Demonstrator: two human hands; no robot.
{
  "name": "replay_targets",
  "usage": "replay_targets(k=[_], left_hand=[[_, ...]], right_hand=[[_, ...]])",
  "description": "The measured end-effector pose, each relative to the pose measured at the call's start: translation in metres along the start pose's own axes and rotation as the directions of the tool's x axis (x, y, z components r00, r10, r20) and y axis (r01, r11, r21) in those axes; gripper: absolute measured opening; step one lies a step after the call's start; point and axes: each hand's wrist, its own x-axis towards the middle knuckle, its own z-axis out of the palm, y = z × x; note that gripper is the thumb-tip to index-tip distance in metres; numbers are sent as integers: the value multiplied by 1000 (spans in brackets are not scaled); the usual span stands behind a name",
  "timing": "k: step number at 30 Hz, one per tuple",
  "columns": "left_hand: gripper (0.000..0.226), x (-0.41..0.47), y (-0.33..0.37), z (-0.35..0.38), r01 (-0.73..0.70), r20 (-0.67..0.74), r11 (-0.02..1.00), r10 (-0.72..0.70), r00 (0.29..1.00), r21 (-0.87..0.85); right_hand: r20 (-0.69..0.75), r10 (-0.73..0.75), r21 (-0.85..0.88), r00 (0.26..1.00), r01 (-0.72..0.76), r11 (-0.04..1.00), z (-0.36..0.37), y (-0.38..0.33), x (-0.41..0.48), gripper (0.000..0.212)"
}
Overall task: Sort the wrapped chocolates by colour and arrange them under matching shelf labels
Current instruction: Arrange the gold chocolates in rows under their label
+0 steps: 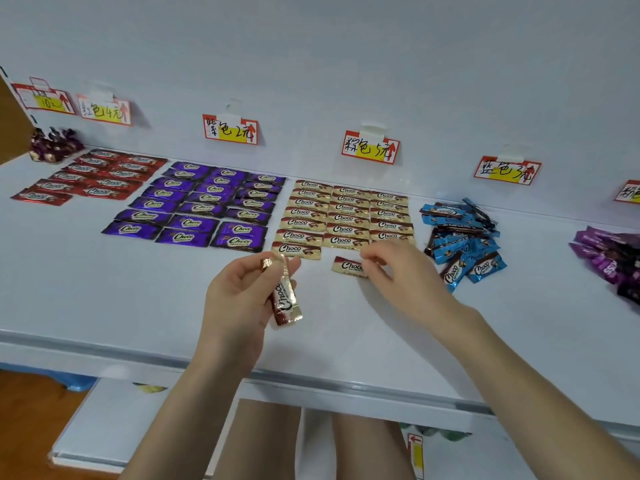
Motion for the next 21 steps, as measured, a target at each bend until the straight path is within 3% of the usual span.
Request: replay_targets(k=[2, 6, 11, 21], left_hand=[[10, 2, 0, -2, 2, -33, 1000, -2, 999, -5], [6, 4, -2, -2, -24, -100, 998, 30, 995, 65], [9, 4, -5, -1, -89, -123, 993, 99, 987, 82], [4, 5, -10, -5, -91, -134, 995, 97, 986, 47]], right_hand=[[-57, -40, 17, 998, 41, 999, 9, -6, -17, 21], [-20, -90, -79, 996, 88, 993, 21, -10, -24, 25], [-9, -118, -96, 993, 116, 989, 24, -10, -11, 26], [-6, -124, -105, 992, 123, 987, 28, -13, -7, 28]])
